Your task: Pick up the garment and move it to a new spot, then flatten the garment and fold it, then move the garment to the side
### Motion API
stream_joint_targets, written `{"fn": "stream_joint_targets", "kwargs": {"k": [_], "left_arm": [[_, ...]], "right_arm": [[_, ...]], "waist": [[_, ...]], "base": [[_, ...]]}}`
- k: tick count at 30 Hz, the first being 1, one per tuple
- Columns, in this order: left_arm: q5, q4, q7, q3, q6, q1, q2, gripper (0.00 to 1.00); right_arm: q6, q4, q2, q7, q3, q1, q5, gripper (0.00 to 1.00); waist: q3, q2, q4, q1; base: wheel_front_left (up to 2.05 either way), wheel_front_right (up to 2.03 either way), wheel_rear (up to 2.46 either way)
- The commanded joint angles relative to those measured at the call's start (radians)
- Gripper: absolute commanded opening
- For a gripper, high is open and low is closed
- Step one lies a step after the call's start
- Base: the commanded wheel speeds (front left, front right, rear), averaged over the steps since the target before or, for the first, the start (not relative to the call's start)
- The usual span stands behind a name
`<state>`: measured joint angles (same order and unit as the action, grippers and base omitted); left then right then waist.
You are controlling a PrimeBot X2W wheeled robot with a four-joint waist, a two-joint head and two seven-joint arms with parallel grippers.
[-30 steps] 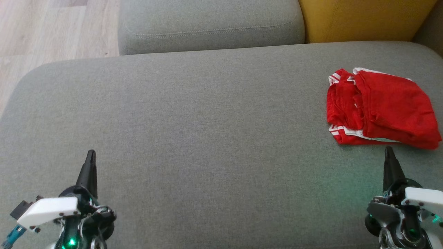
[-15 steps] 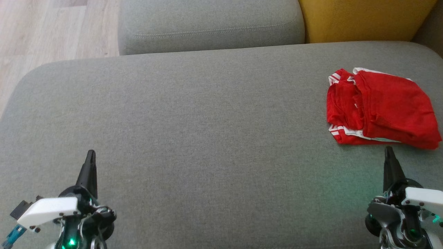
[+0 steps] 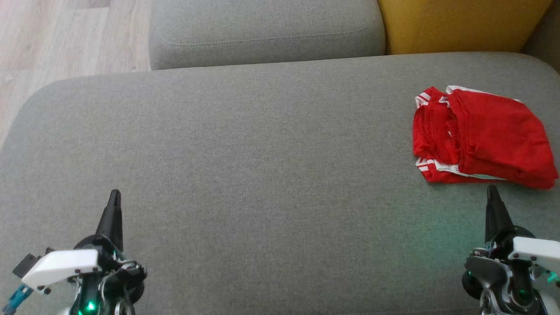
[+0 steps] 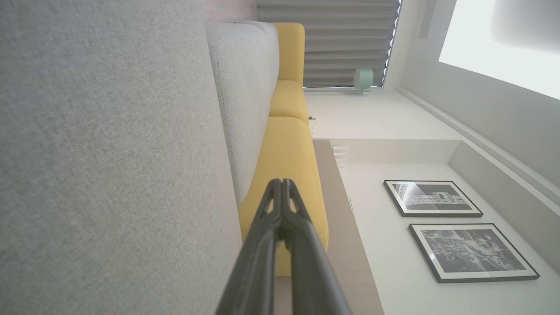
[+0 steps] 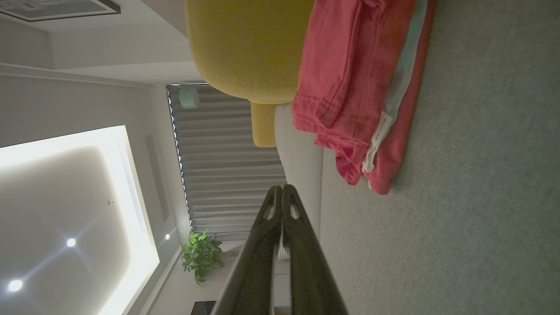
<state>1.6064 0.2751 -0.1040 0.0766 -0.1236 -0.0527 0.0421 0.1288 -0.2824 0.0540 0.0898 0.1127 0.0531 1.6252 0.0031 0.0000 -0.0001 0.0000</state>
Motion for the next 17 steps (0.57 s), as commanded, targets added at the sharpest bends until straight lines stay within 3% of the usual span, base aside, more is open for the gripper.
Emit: {"fn": "stream_joint_targets", "kwargs": {"k": [1,17], "left_arm": [[0.004,-0.030,-0.007,0.035,-0.007,-0.055,0.010,0.00],[0.003,-0.030,-0.008,0.036,-0.007,-0.055,0.010,0.00]], "right_arm": [[0.002,0.038,0.009,0.010,-0.016,0.053,-0.002,0.00],[0.002,0.038,0.006,0.013,-0.012,0.054,-0.006,0.00]], "waist": [[0.000,0.0000,0.000,0.0000],[0.000,0.0000,0.000,0.0000]], "base": [[0.00,0.00,0.00],[0.00,0.00,0.00]]}}
